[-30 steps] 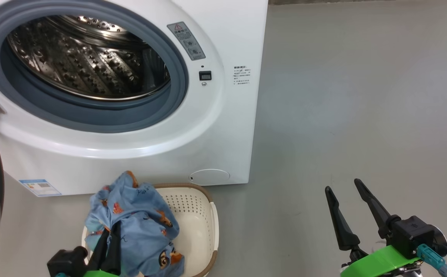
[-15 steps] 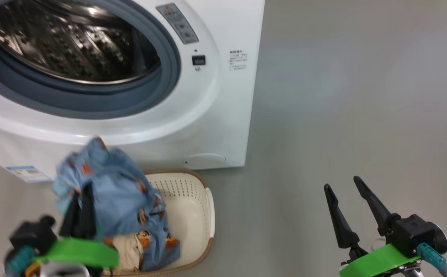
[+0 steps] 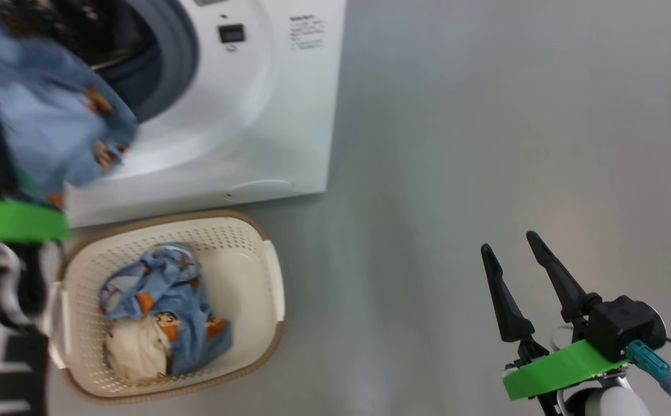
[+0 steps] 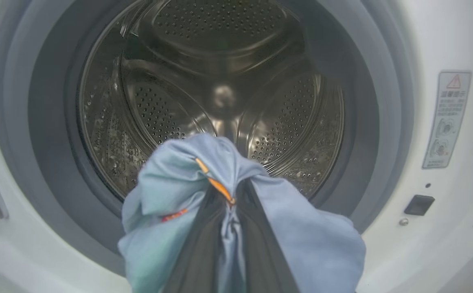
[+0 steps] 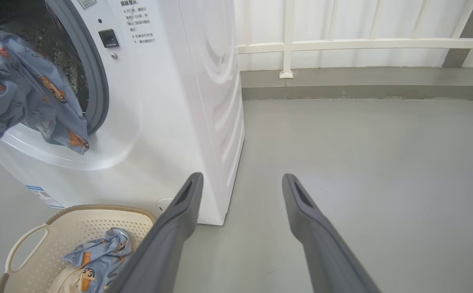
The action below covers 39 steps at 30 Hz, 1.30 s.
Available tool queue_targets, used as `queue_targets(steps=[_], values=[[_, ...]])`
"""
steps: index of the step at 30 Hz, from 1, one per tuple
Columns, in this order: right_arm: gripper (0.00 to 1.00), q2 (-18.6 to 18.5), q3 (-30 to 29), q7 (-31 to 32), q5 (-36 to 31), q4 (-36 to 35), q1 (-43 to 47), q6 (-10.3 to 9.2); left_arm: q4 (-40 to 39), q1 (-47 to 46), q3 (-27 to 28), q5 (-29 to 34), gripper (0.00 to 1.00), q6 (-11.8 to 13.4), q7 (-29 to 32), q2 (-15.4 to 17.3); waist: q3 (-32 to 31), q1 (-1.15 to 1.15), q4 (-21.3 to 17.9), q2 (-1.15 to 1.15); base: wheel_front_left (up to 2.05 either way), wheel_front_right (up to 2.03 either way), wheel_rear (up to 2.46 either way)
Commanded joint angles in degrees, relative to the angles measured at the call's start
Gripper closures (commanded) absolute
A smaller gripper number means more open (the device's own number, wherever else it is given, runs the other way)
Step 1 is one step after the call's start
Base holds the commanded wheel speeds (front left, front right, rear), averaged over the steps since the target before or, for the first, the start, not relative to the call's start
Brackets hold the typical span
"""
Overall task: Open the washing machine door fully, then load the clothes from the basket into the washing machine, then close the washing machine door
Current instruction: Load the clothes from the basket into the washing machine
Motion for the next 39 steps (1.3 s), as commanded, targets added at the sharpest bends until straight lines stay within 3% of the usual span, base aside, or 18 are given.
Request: queue_targets(steps=[1,13,24,39], values=[[0.0,-0.2,2.02,-1.07,1.14,-0.75,-1.56,0.09,0.89,-5.28,2.56,-0.44,1.0,-0.3,0.1,4.3,5.47,0.0,-5.11,0.0,0.0,0.0,0.0],[0.0,-0.2,4.42,-3.52,4.23,1.73,-3.71,0.09,14.16,-24.68,3.94,-1.11,1.0,-1.37,2.05,13.24,14.52,0.0,-11.14,0.0,0.0,0.0,0.0],[0.0,-0.2,7.29,-4.22,8.45,2.26,-5.86,0.09,23.5,-40.98,0.75,2.47,1.0,-2.31,3.08,22.76,22.29,0.0,-17.39,0.0,0.0,0.0,0.0],[0.0,-0.2,9.94,-4.24,10.62,1.26,-7.34,0.09,36.21,-56.76,-3.8,6.37,1.0,-2.08,0.87,27.37,26.28,0.0,-21.5,0.0,0.0,0.0,0.0]])
